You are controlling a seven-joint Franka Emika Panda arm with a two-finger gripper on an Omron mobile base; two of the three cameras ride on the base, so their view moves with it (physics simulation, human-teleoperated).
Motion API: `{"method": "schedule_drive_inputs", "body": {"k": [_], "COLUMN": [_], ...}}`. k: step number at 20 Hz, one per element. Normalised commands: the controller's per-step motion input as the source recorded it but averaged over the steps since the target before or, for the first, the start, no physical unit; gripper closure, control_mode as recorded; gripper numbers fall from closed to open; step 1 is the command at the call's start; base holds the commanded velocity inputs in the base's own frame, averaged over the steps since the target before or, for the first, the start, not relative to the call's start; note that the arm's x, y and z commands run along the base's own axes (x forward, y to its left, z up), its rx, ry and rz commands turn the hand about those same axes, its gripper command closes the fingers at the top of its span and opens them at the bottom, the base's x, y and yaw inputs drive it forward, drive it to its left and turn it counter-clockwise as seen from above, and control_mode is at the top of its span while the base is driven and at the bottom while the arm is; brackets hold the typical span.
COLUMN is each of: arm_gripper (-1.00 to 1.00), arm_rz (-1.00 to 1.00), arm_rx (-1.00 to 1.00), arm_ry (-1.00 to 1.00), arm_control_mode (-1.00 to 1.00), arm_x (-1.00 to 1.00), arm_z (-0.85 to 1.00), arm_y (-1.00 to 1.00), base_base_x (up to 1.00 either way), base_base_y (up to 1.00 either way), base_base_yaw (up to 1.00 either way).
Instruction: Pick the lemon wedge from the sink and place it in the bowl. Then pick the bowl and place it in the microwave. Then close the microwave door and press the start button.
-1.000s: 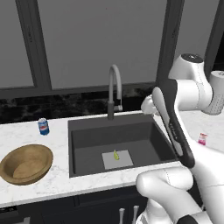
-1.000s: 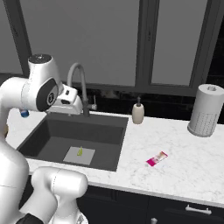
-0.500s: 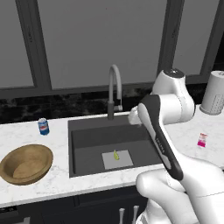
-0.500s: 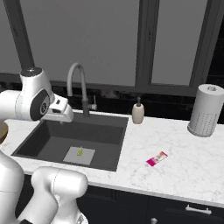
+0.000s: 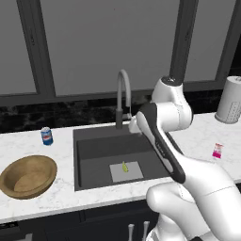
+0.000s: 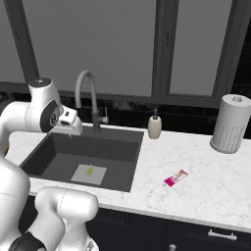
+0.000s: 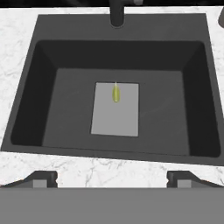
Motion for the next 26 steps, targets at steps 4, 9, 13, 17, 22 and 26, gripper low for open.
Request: {"method": "schedule_drive_inputs", "body": {"k": [4,9,13,17,22,26], "arm_gripper": [-1.00,-1.00,-1.00,-1.00,-1.00,-1.00], "arm_rz": [0.00,0.00,0.00,0.00,0.00,0.00], "arm_rx": [-0.01,0.00,0.00,0.00,0.00,0.00], "arm_ry": [0.02,0.03,0.05,0.05,0.00,-0.03], "arm_control_mode": [-1.00,-1.00,-1.00,-1.00,-1.00,-1.00], "arm_x": [0.44,0.39,0.48,0.48,0.08,-0.01], "arm_z": [-0.21,-0.20,-0.19,-0.23,-0.19,-0.31], "arm_y": [0.25,0.19,0.22,0.24,0.00,0.00], "base_base_x": [0.00,0.00,0.00,0.00,0.00,0.00], "base_base_y": [0.00,0.00,0.00,0.00,0.00,0.00], "base_base_yaw": [0.00,0.00,0.00,0.00,0.00,0.00]}}
